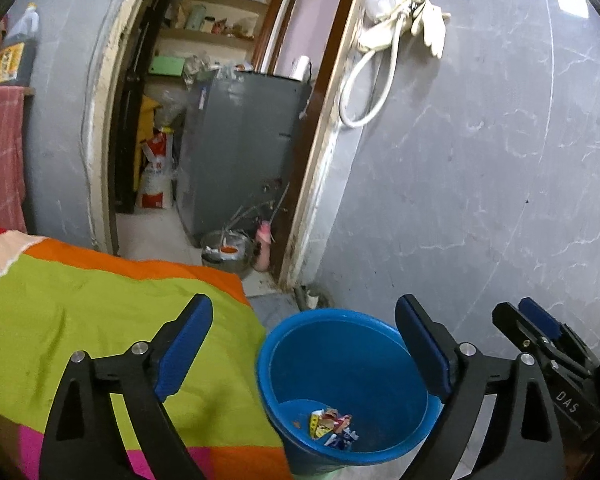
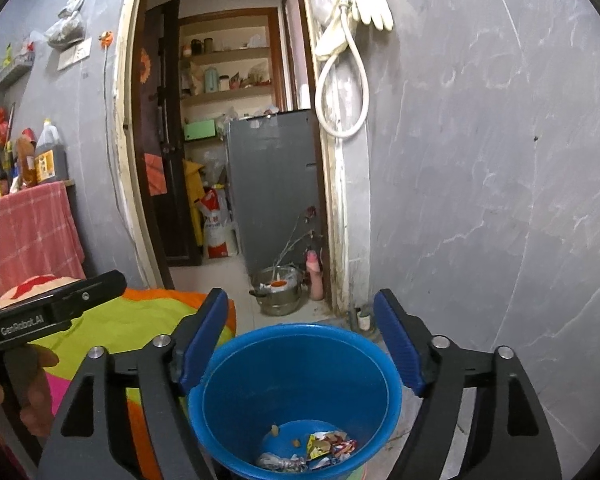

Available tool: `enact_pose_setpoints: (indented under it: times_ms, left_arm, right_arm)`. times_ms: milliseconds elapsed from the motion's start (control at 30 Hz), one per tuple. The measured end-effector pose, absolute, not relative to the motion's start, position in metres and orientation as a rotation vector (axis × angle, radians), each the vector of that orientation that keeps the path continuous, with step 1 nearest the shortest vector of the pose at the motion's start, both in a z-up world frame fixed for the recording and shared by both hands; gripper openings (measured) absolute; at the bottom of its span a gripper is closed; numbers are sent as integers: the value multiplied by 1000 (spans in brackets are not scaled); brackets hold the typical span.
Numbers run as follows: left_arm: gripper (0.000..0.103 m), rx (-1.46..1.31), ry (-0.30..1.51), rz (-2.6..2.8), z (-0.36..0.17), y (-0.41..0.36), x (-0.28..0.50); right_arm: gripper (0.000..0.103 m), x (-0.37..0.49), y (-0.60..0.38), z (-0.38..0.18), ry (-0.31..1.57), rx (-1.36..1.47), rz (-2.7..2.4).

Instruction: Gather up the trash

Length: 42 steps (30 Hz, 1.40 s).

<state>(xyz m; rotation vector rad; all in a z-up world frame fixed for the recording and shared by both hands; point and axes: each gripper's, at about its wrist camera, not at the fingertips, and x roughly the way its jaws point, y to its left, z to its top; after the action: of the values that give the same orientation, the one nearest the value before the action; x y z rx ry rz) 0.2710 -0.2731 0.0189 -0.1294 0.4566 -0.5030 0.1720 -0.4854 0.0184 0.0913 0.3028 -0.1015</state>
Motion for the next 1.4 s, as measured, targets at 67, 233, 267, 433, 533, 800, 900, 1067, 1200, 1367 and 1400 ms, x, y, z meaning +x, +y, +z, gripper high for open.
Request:
enact_pose_setpoints:
  times_ms: [67, 233, 267, 433, 533, 800, 900, 1067, 1200, 1367, 1400]
  left_arm:
    - [94, -123, 431, -494, 24, -265, 262]
    - [96, -121, 402, -487, 33, -248, 243]
    - [96, -120, 396, -483, 36, -244, 238]
    - [100, -125, 366, -468, 45, -229, 221]
    - [100, -127, 347, -462, 50, -218, 207]
    - [101, -100, 308, -439, 61, -198, 174]
    - [101, -96, 295, -424, 62, -189, 162]
    - [101, -81, 285, -407, 62, -173, 141]
    - [101, -71, 275, -394, 60, -162, 125]
    - [101, -62, 278, -388, 53, -152, 104]
    - [101, -60, 277, -387, 52, -150, 102]
  right_arm:
    - [81, 166, -482, 25, 289, 89, -101]
    - [93, 149, -470, 38, 260, 87, -105]
    - [95, 145, -468, 39, 254, 89, -105]
    - [102, 127, -455, 49, 226, 81, -111]
    - [103, 117, -448, 54, 211, 81, -110]
    - [103, 89, -428, 66, 172, 88, -111]
    - [103, 77, -421, 69, 161, 90, -112]
    - [103, 58, -410, 72, 156, 94, -113]
    - [103, 42, -403, 73, 154, 99, -115]
    - [103, 20, -394, 73, 164, 103, -123]
    - [103, 17, -393, 72, 167, 106, -124]
